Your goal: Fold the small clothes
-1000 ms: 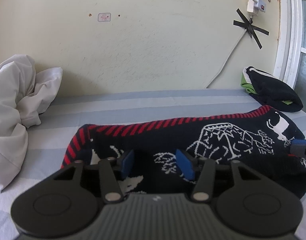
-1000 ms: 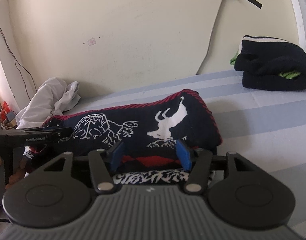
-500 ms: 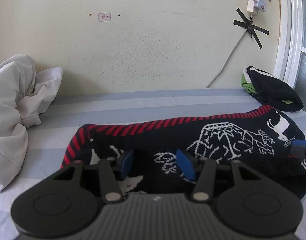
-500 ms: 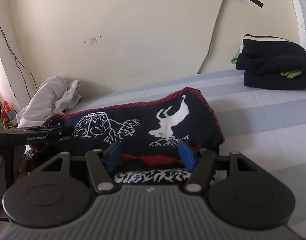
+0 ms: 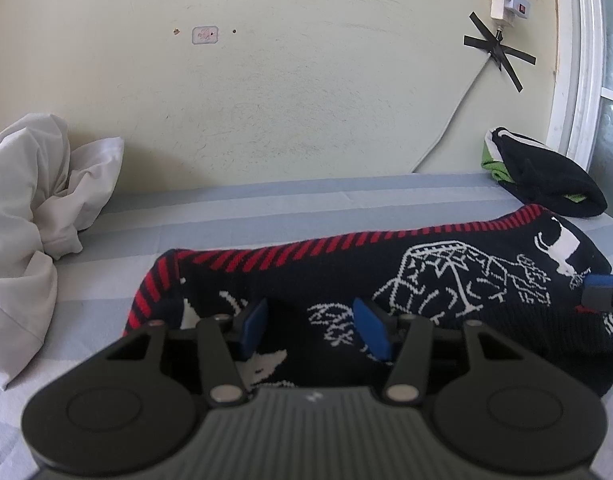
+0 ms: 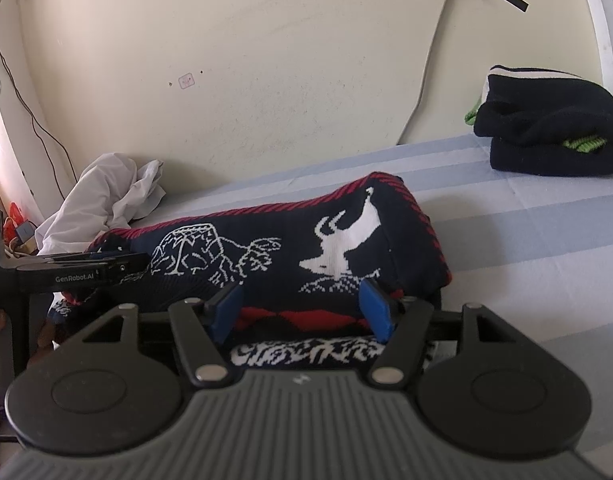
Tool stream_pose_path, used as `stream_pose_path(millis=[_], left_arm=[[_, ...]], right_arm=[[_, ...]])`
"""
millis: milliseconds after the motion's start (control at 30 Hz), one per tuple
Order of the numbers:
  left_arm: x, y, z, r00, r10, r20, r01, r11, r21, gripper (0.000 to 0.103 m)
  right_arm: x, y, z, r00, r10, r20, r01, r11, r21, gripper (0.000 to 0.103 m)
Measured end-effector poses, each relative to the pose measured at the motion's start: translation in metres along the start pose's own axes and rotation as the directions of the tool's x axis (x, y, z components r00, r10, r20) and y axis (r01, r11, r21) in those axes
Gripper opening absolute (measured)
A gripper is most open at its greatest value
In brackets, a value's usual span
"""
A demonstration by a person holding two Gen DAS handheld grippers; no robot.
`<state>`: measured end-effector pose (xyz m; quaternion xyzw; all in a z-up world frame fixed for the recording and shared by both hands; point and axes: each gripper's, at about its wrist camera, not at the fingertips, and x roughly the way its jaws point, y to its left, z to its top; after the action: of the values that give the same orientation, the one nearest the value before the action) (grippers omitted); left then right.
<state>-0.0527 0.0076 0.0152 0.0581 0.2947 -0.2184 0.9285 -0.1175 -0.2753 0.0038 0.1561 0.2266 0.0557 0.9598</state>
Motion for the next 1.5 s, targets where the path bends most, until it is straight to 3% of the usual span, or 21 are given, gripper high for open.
stream_pose_path(millis=[233, 467, 1367, 1467, 1500], left_arm=[[-0.0010, -0.0009, -0.0007, 1.000, 0.004, 0.001, -0.004, 1.000, 0.009, 0.050], [-0.0010, -0.0006, -0.0007, 1.000, 0.003, 0.001, -0.003, 1.000, 0.009, 0.050], [-0.0010, -0.0003, -0.0012, 1.000, 0.004, 0.005, -0.004, 1.000, 0.008, 0.050], [-0.0015, -0.0016, -0.0013, 1.000, 0.016, 0.007, -0.016, 1.000, 0.017, 0.056], [-0.0016, -0.0022, -0.0011, 0.999, 0.037, 0.008, -0.037, 0.999, 0.020, 0.065]], right_arm=[[-0.0003, 0.0000, 0.0001, 1.000, 0.004, 0.001, -0.004, 1.000, 0.005, 0.068], [0.0000, -0.0010, 0.0006, 1.000, 0.031, -0.002, -0.031, 1.000, 0.006, 0.075], [0.0002, -0.0025, 0.0005, 0.999, 0.038, -0.002, -0.038, 0.999, 0.004, 0.076], [0.0004, -0.0026, 0.0006, 0.999, 0.039, -0.002, -0.039, 0.999, 0.004, 0.076], [0.0004, -0.0027, 0.0006, 0.999, 0.039, -0.002, -0.039, 0.999, 0.004, 0.076]])
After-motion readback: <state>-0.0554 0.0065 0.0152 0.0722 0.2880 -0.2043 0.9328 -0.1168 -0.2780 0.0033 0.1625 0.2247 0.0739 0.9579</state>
